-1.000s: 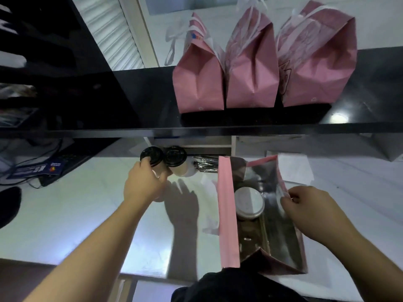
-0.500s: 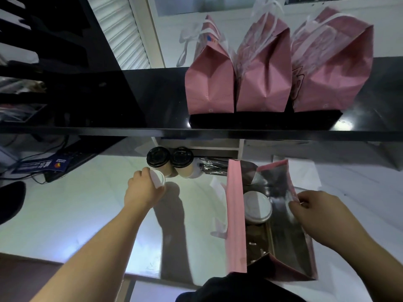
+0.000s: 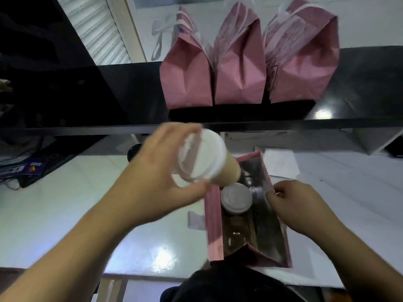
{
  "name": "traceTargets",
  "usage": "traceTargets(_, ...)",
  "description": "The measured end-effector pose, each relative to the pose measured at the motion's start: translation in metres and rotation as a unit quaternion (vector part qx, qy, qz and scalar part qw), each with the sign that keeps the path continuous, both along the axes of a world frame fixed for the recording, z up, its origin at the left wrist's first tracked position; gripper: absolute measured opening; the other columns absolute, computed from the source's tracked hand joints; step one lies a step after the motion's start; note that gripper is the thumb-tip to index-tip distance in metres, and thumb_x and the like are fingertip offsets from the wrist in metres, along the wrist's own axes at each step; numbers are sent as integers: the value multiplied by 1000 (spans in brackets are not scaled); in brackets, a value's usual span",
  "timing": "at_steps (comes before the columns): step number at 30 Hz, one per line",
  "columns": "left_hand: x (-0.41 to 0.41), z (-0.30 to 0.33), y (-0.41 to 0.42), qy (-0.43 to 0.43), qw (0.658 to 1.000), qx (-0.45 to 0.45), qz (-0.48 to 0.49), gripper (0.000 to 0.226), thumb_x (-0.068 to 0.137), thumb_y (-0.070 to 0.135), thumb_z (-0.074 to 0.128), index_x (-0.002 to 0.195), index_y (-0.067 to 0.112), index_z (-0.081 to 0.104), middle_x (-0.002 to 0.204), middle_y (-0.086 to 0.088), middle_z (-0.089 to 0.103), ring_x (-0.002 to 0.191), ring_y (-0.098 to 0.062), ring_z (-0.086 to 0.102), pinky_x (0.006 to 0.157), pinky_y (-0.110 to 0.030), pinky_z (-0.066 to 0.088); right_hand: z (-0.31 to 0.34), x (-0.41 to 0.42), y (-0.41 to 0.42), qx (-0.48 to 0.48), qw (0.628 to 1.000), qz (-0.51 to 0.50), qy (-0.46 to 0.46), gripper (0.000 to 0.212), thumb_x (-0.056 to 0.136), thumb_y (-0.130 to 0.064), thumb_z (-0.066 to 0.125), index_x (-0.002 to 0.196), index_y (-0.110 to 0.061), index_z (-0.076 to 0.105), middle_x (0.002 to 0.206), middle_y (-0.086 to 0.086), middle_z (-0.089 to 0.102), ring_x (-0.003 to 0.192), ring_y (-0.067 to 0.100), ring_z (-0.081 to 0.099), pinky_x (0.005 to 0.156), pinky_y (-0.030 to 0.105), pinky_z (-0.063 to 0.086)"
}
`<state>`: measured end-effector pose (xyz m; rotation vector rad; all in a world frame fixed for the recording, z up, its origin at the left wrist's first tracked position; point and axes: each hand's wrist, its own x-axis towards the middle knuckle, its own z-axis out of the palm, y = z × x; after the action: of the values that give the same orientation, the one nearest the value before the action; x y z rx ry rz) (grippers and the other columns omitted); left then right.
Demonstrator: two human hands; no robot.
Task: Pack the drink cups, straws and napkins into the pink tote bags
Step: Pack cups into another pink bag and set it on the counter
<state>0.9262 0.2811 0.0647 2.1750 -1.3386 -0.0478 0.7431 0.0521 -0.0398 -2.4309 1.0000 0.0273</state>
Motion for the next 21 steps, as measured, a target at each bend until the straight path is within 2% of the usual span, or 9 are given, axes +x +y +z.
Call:
traceTargets(3,-24,-7,-33,-16,989,92,-111,84,78,62,70,151,41,36,145,20,40,133,-8,44,105,-39,49,4,-3,-3,13,1000,-2,3,42,94,-41,55,60,-17,63,53,0,63,51,14,60,47,29,42)
traceTargets(5,-34,-24,-53,-47,974,158,-154,87,80,61,71,154,40,31,151,18,36,136,-10,40,109,-38,47,6,-6,-5,21,1000,-8,8,38,94,-38,55,63,-18,65,56,-1,65,55,15,62,50,33,50)
traceTargets(7,-39,-42,-70,-73,959,206,-180,88,81,61,74,155,36,32,154,13,38,137,-14,41,109,-36,45,6,-9,-6,18,1000,-15,9,39,94,-37,54,61,-17,63,55,1,64,54,17,61,53,35,52)
traceTargets(10,-47,-68,-88,-100,940,253,-208,86,80,59,78,152,29,42,150,4,47,131,-20,49,103,-34,46,5,-11,-7,19,999,-27,-7,41,94,-33,55,57,-16,54,52,2,58,50,18,56,45,29,39)
traceTargets(12,-52,-83,-94,-116,925,276,-236,80,78,54,81,146,24,49,141,0,54,122,-23,55,97,-33,48,5,-11,-6,18,999,-26,-9,39,94,-31,55,57,-18,53,53,1,57,51,16,54,45,27,33)
traceTargets(15,-56,-102,-98,-123,907,301,-267,67,80,41,82,137,19,55,129,-3,57,109,-26,59,91,-38,56,6,-10,-3,11,1000,-21,-7,38,94,-30,53,59,-17,52,57,1,57,54,18,54,48,29,33)
traceTargets(18,-58,-116,-99,-111,904,325,-253,63,80,29,79,138,19,55,125,-1,57,101,-25,61,76,-38,57,7,-10,0,-1,1000,-18,-13,39,94,-29,52,58,-16,48,57,1,55,53,17,51,47,30,29)
traceTargets(21,-59,-129,-98,-104,899,340,-257,57,79,25,78,131,19,55,122,-2,55,103,-28,59,79,-43,56,8,-11,2,0,1000,-15,-16,37,95,-28,51,60,-15,50,57,1,55,53,17,50,47,30,29)
